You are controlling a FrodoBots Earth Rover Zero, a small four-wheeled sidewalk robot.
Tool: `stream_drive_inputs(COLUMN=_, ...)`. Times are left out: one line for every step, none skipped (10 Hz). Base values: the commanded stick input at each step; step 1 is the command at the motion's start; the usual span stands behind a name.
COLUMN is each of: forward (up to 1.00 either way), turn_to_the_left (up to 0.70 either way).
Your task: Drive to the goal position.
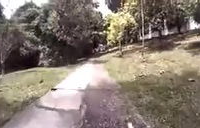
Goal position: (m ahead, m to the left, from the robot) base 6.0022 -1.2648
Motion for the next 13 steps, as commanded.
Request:
stream_drive_inputs(forward=1.00, turn_to_the_left=0.00)
stream_drive_inputs(forward=1.00, turn_to_the_left=0.00)
stream_drive_inputs(forward=1.00, turn_to_the_left=0.00)
stream_drive_inputs(forward=1.00, turn_to_the_left=0.00)
stream_drive_inputs(forward=1.00, turn_to_the_left=0.00)
stream_drive_inputs(forward=1.00, turn_to_the_left=0.00)
stream_drive_inputs(forward=1.00, turn_to_the_left=0.00)
stream_drive_inputs(forward=1.00, turn_to_the_left=0.00)
stream_drive_inputs(forward=1.00, turn_to_the_left=-0.40)
stream_drive_inputs(forward=1.00, turn_to_the_left=-0.40)
stream_drive_inputs(forward=1.00, turn_to_the_left=-0.34)
stream_drive_inputs(forward=1.00, turn_to_the_left=0.00)
stream_drive_inputs(forward=1.00, turn_to_the_left=0.00)
